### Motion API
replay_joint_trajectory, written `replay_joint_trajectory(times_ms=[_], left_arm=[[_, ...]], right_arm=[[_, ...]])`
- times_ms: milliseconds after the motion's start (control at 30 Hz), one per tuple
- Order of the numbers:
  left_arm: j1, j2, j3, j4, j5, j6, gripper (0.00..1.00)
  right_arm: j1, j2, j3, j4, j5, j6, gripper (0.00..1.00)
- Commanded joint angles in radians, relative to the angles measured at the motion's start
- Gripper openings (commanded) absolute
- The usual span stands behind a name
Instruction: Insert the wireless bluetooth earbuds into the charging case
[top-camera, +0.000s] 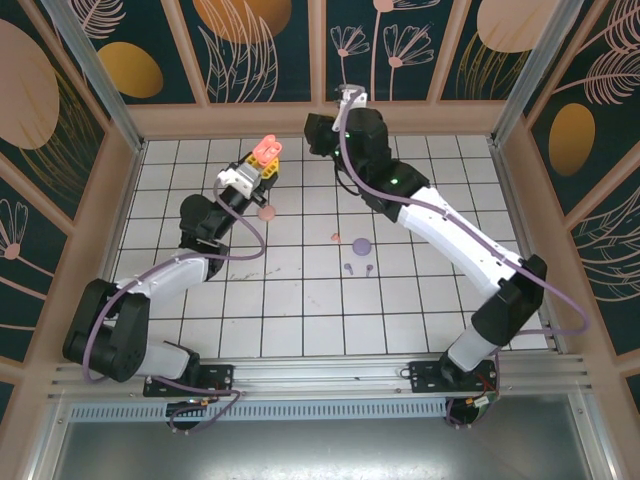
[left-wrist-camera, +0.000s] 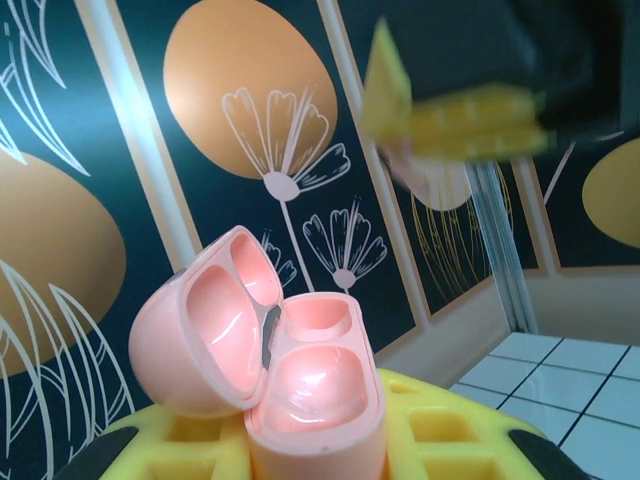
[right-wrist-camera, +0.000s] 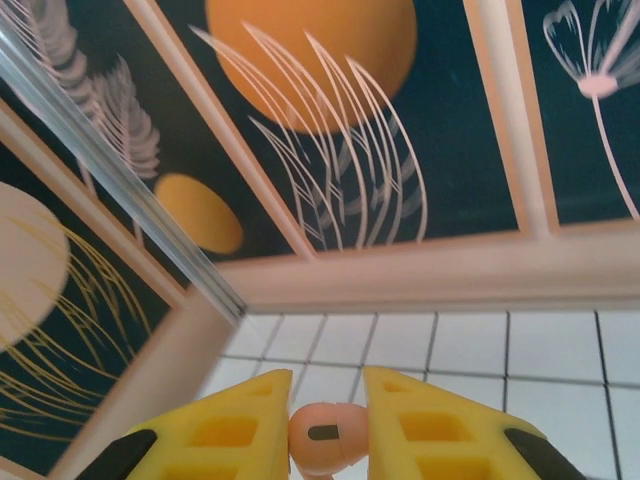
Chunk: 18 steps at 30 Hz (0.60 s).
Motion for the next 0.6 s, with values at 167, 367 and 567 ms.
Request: replay_joint_trajectory(times_ms=[167, 367, 567], left_arm=[[-0.022, 0.049, 0.097, -0.028, 0.035, 0.020, 0.00], [-0.027, 0.068, 0.130, -0.032, 0.065, -0.024, 0.00], [-0.028, 0.074, 0.148, -0.037, 0.086, -0.046, 0.00]], right_arm=[[-0.005, -0.120, -0.155, 0.274, -0.134, -0.024, 0.22], [-0.004, -0.152, -0.276, 0.456, -0.242, 0.018, 0.22], [-0.002, -0.159, -0.360, 0.592, -0.322, 0.048, 0.23]])
